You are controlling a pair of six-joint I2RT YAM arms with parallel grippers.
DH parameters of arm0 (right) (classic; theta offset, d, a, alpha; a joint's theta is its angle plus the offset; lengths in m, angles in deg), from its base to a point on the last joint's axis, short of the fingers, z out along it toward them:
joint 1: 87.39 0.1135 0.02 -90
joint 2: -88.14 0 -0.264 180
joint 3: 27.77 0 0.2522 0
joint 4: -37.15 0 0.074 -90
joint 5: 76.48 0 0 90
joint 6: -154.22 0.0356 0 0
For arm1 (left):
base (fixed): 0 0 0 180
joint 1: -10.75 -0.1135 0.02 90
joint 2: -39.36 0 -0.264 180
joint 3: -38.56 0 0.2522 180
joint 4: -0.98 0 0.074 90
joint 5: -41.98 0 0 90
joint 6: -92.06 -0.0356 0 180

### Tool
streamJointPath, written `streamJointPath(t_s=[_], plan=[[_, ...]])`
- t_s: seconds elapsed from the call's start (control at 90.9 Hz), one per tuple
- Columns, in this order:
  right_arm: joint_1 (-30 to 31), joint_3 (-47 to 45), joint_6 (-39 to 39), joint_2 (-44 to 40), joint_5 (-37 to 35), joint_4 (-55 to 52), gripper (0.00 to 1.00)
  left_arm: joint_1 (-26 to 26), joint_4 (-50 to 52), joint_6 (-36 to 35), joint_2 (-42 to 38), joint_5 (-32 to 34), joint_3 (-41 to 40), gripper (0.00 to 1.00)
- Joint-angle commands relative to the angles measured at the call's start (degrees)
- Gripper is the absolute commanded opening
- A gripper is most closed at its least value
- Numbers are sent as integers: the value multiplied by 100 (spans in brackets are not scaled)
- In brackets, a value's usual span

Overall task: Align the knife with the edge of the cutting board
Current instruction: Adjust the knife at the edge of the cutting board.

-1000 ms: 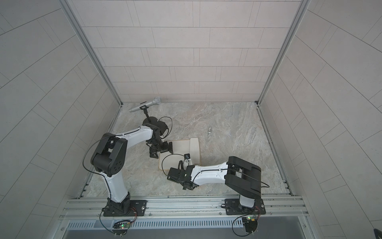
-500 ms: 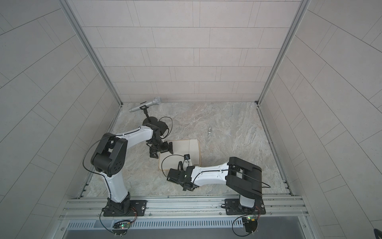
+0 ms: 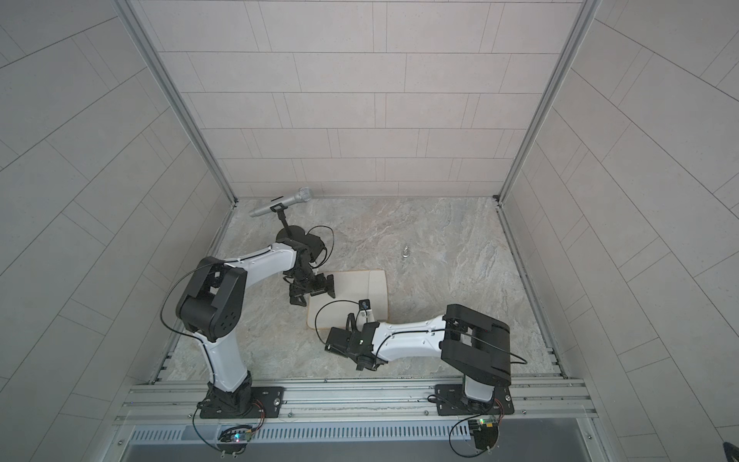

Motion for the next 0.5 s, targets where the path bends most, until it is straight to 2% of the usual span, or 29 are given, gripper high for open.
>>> streamJointPath(t_s=[0.0,0.484], plan=[[50,-93,102,-193,-91,-28,9,35,118,-3,183,53,66,100],[90,-103,19,-194,-92,97,8,37,127,2,177,64,60,100]])
